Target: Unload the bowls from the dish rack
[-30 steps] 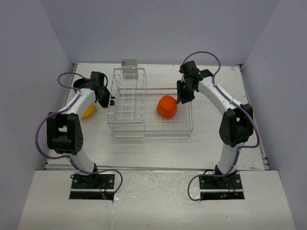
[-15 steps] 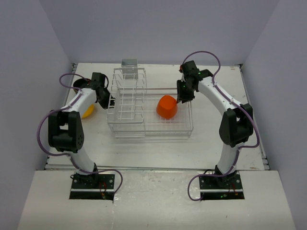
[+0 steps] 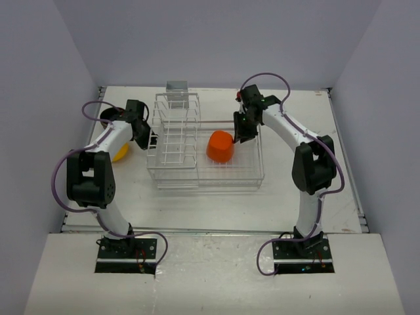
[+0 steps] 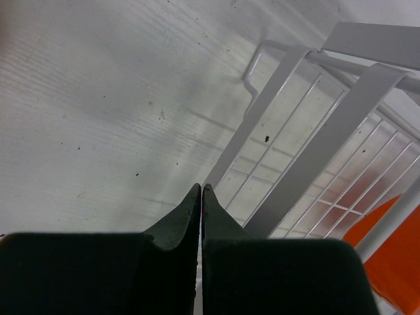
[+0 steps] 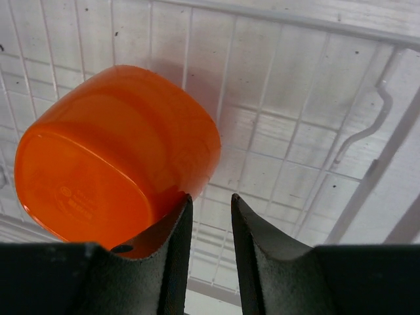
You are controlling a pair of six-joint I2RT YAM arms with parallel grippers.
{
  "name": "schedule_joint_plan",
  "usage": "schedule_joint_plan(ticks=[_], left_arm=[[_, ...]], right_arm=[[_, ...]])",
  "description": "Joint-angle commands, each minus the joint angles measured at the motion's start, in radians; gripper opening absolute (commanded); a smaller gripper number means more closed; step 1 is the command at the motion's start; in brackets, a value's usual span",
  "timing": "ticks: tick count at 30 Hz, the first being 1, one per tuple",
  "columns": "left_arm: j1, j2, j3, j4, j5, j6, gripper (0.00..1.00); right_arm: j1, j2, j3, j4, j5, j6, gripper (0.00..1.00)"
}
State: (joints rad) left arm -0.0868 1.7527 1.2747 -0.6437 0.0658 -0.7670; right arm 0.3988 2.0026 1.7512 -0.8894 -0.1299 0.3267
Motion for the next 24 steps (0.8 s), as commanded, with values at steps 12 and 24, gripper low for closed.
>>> schedule_joint_plan(ticks=[12,24], left_arm=[[-0.036,0.010,0.028,0.041,0.060,-0.008,0.00],[-0.036,0.005,0.025,0.041,0.063,-0.005,0.00]], right_arm=[[0.072,0.036,0.086,0.057,-0.269,-0.005,0.31],[0.081,-0.065,-0.065,0.090,-0.218,0.066,0.29]])
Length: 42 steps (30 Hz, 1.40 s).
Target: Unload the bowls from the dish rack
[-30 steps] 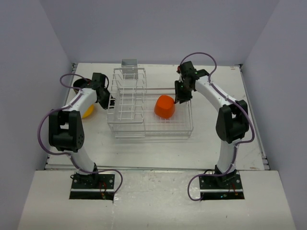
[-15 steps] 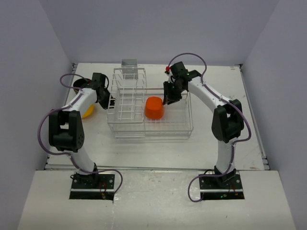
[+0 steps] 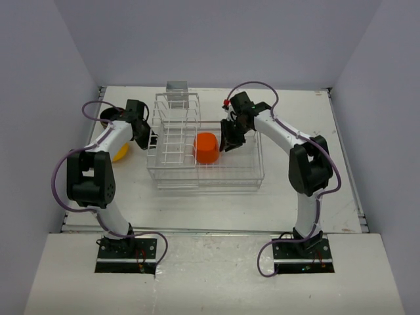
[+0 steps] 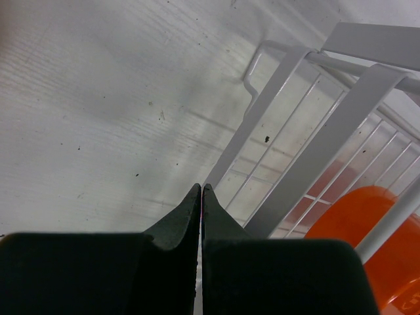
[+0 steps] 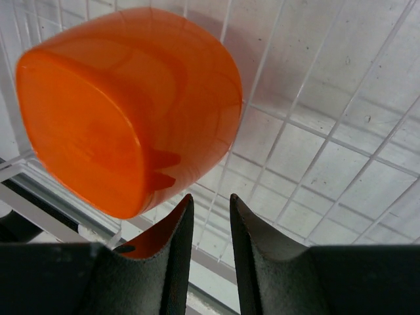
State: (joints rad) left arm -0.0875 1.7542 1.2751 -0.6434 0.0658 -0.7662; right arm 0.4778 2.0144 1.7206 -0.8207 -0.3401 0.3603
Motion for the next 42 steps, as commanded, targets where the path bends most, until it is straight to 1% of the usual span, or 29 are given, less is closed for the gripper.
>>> schedule_joint_plan(ticks=[1,3,8,14,20,22,26,28,29,31,33,34,36,42], left_arm=[[-0.035,0.004,0.024,0.041,0.063,-0.005,0.00],[-0.037,0.004,0.023,0.041,0.066,-0.004,0.00],[-0.037,-0.001,0.020,0.036,0.068,0.002,0.00],[-0.037,-0.004,0.015,0.027,0.071,0.010,0.00],[-0.038,-0.002,0.007,0.027,0.078,0.011,0.00],[-0.038,0.002,0.009,0.028,0.081,0.011,0.00],[-0.038,0.013,0.016,0.028,0.088,0.013,0.00],[-0.038,0.013,0.018,0.028,0.086,0.016,0.00],[-0.038,0.016,0.020,0.027,0.085,0.019,0.00],[-0.038,0.018,0.023,0.025,0.085,0.024,0.00],[-0.038,0.019,0.021,0.025,0.085,0.027,0.00],[-0.038,0.021,0.021,0.027,0.085,0.027,0.00],[-0.038,0.022,0.020,0.027,0.086,0.028,0.00],[-0.038,0.031,0.020,0.030,0.086,0.036,0.00]], right_arm=[[0.002,-0.085,-0.073,0.046,-0.013,0.043,0.30],[0.002,-0.109,-0.130,0.075,-0.045,0.055,0.30],[0.013,-0.121,-0.179,0.141,-0.092,0.089,0.29],[0.035,-0.074,-0.121,0.161,-0.115,0.101,0.29],[0.071,0.016,-0.003,0.152,-0.161,0.117,0.28],[0.096,0.032,0.014,0.166,-0.166,0.118,0.29],[0.122,0.081,0.056,0.184,-0.223,0.141,0.28],[0.133,0.087,0.059,0.183,-0.220,0.154,0.28],[0.133,0.067,0.041,0.183,-0.179,0.160,0.22],[0.130,0.015,-0.015,0.234,-0.125,0.180,0.18],[0.124,-0.041,-0.074,0.259,-0.099,0.190,0.18],[0.113,-0.051,-0.079,0.256,-0.102,0.190,0.21],[0.104,-0.080,-0.099,0.244,-0.097,0.192,0.22],[0.082,-0.123,-0.150,0.249,-0.070,0.201,0.34]])
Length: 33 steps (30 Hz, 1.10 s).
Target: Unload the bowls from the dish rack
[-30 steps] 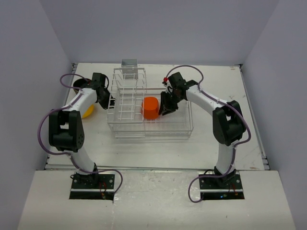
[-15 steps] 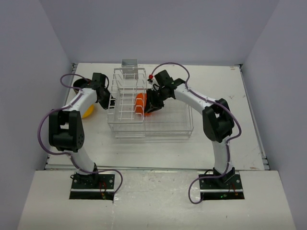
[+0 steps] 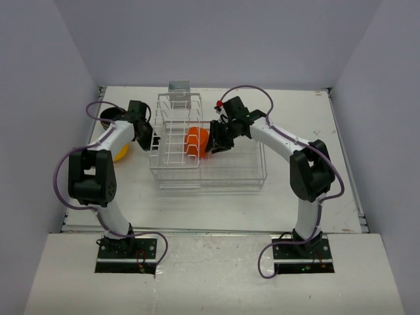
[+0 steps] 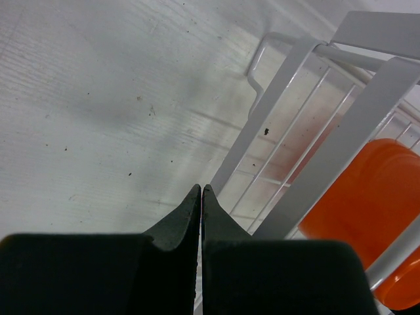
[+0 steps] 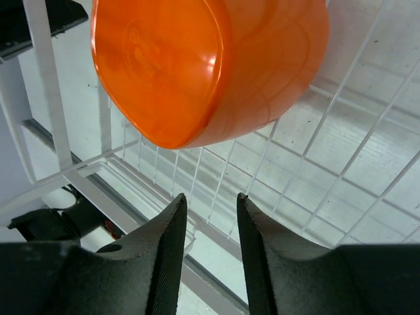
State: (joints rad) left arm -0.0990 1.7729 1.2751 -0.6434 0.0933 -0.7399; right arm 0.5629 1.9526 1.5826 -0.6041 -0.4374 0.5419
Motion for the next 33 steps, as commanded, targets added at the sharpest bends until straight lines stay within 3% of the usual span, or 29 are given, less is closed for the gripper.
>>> schedule_joint_plan(ticks=[1,6,7,17,33], left_arm=[[-0.027,0.014,0.020,0.030,0.059,0.011,0.00],[-0.027,0.017,0.032,0.024,0.059,0.016,0.00],[-0.027,0.017,0.033,0.022,0.057,0.016,0.00],[-0.027,0.022,0.041,0.014,0.051,0.027,0.00],[-0.027,0.028,0.058,0.001,0.040,0.036,0.00]], right_arm=[[-0.003,-0.051,-0.012,0.038,0.025,0.021,0.39],[-0.017,-0.029,-0.030,0.104,-0.010,0.072,0.54],[-0.020,-0.027,-0.036,0.140,-0.023,0.081,0.61],[-0.061,0.026,-0.046,0.270,-0.101,0.128,0.99],[-0.098,0.150,-0.009,0.394,-0.182,0.179,0.99]])
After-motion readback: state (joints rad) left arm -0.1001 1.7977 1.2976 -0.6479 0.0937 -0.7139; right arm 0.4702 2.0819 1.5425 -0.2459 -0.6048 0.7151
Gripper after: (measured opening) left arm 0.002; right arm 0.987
